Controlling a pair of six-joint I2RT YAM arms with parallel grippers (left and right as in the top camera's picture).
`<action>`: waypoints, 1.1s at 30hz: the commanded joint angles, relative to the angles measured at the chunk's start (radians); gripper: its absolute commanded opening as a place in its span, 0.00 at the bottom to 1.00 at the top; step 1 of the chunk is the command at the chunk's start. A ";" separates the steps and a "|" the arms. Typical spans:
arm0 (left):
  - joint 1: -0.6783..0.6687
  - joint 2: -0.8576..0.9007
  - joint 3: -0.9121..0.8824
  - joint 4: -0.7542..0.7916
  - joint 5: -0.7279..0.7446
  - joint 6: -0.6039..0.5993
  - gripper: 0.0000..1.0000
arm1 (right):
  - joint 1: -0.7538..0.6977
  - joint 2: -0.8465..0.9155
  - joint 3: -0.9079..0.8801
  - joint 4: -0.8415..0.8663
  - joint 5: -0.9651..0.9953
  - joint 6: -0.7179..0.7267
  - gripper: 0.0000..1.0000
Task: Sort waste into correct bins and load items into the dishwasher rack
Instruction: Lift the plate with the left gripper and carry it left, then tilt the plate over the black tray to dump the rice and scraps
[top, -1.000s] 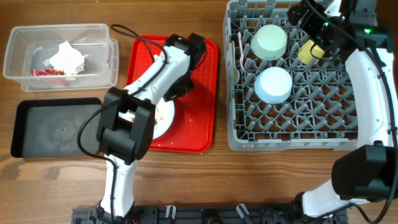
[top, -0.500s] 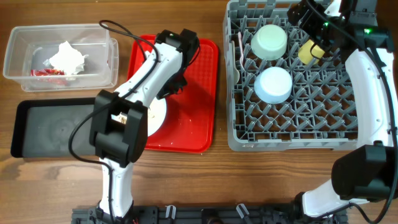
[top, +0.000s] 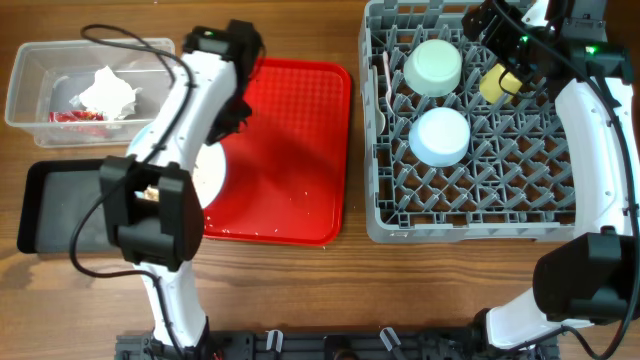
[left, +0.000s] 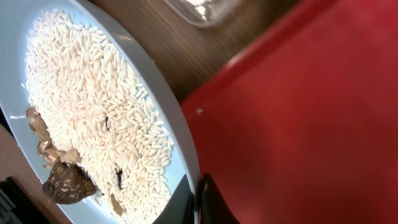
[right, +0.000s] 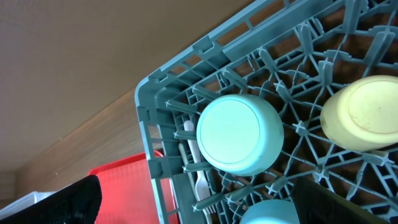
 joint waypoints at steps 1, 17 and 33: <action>0.104 -0.032 0.023 0.015 -0.043 0.013 0.04 | 0.002 -0.007 0.008 0.002 0.017 0.006 1.00; 0.480 -0.041 0.024 0.151 0.195 0.121 0.04 | 0.002 -0.007 0.008 0.002 0.017 0.006 1.00; 0.782 -0.068 0.024 0.191 0.808 0.382 0.04 | 0.002 -0.006 0.008 0.002 0.017 0.007 1.00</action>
